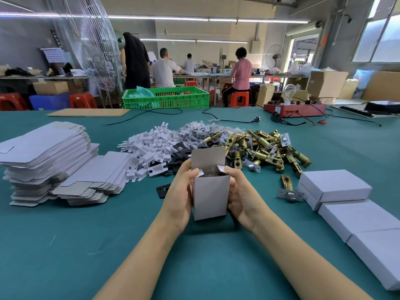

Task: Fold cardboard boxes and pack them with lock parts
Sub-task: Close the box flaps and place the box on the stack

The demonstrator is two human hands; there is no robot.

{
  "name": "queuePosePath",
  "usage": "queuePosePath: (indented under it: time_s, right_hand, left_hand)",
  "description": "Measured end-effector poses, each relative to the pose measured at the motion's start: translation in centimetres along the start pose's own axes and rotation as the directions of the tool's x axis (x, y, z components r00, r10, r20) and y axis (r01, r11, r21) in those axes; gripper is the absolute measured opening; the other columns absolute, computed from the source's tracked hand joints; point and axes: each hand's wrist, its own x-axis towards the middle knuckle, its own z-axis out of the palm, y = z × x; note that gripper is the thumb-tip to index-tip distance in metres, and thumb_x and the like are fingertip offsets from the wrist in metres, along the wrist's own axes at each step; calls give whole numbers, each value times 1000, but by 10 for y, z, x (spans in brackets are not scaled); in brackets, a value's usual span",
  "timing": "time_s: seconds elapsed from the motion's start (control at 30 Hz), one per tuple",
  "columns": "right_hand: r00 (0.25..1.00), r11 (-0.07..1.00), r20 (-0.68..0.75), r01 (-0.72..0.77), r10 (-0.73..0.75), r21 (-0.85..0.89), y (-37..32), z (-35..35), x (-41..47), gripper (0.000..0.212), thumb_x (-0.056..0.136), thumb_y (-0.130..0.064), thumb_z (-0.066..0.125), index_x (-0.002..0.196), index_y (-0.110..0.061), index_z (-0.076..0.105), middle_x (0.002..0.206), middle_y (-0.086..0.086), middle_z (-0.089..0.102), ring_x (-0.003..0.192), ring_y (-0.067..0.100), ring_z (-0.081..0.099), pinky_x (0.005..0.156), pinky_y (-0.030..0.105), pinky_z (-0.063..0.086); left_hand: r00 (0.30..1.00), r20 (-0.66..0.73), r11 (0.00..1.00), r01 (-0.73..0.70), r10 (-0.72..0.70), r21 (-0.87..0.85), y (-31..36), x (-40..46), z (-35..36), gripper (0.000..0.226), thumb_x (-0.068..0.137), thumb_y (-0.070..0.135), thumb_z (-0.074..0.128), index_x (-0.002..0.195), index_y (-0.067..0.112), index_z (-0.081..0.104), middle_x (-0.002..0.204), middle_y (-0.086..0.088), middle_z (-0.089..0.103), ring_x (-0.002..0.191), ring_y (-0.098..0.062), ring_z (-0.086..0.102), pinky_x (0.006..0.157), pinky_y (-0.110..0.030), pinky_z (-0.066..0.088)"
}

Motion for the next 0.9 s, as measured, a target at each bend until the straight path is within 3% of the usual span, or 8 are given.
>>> queuePosePath:
  time_s: [0.1, 0.23, 0.4, 0.6, 0.77, 0.9]
  right_hand:
    - [987, 990, -79, 139, -138, -1, -1, 1, 1, 17, 91, -29, 53, 98, -25, 68, 99, 2, 71, 84, 17, 59, 73, 32, 45]
    - [949, 950, -38, 314, -313, 9, -5, 3, -2, 36, 97, -12, 45, 108, -41, 62, 97, -3, 69, 84, 17, 61, 66, 30, 46]
    - [915, 914, 12, 403, -403, -43, -6, 4, -4, 37, 101, -12, 41, 105, -39, 65, 101, 3, 66, 85, 16, 57, 63, 20, 48]
    - [930, 927, 26, 368, -367, -77, -6, 4, -6, 38, 101, -15, 41, 81, -30, 69, 90, -2, 68, 76, 13, 55, 58, 19, 42]
    - [931, 926, 14, 366, -366, -97, -5, 3, -4, 41, 100, -13, 37, 79, -31, 68, 86, -6, 69, 69, 7, 55, 59, 19, 42]
    - [926, 921, -7, 373, -377, -112, -3, 3, -3, 43, 101, -14, 35, 80, -31, 68, 85, -6, 70, 70, 7, 57, 58, 18, 44]
  left_hand:
    - [1000, -15, 999, -26, 25, -20, 1, 1, 2, 36, 98, 9, 40, 104, 31, 68, 106, -3, 73, 88, -15, 69, 75, -30, 56]
    - [999, -24, 997, -46, 44, -68, 3, 1, 3, 41, 97, 4, 41, 98, 31, 71, 102, -1, 74, 84, -14, 69, 70, -28, 58]
    - [997, -29, 996, -67, 66, -54, 6, 1, 1, 43, 95, 2, 44, 81, 28, 76, 94, -1, 75, 79, -13, 68, 64, -23, 55]
    - [995, -45, 996, -82, 83, 37, 2, -1, 1, 40, 91, 4, 45, 73, 22, 75, 97, -5, 74, 84, -16, 66, 70, -29, 52]
    - [998, 32, 998, -51, 53, -39, 4, -6, 0, 30, 76, 25, 47, 75, 18, 76, 99, -5, 74, 84, -14, 68, 64, -22, 54]
    - [997, 19, 993, -82, 80, 90, 4, -8, 2, 21, 65, 39, 65, 76, 23, 73, 94, 1, 73, 79, -11, 64, 64, -23, 51]
